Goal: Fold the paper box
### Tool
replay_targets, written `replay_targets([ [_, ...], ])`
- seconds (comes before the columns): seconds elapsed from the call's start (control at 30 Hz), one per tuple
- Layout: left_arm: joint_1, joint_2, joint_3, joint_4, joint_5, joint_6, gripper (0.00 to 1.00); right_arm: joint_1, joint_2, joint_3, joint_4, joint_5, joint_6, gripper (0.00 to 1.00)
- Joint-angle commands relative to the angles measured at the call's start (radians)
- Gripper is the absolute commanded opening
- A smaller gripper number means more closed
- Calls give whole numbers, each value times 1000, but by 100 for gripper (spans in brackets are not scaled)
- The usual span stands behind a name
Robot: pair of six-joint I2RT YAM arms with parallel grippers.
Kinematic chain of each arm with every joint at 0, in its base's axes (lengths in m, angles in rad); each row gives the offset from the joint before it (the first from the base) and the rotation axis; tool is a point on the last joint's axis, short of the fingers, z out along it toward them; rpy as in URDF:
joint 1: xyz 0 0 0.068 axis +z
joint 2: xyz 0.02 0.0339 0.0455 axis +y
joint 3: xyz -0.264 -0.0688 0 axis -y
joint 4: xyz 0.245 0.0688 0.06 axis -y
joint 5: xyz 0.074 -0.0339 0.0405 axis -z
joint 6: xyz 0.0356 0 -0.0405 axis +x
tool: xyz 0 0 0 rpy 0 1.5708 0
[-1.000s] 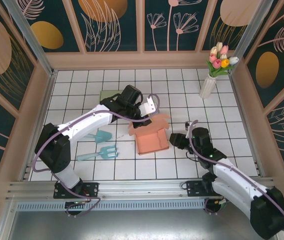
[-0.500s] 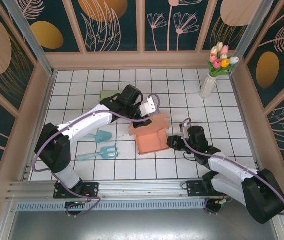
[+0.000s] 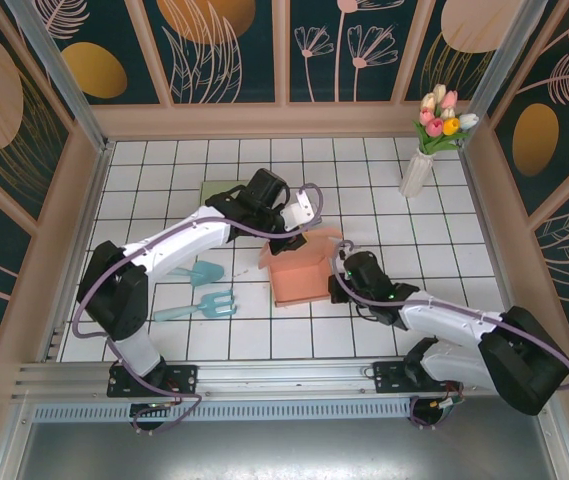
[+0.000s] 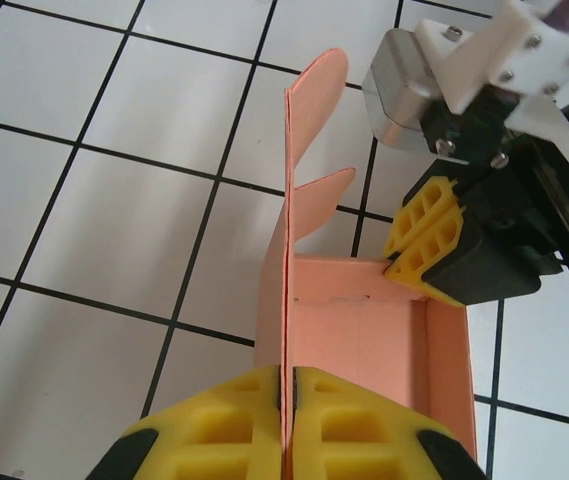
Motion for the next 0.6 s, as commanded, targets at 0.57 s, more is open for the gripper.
replay_targets([
  [0.57,-7,-12,1,173,-11,-208,0,294,455,355,-382,599,99,11],
])
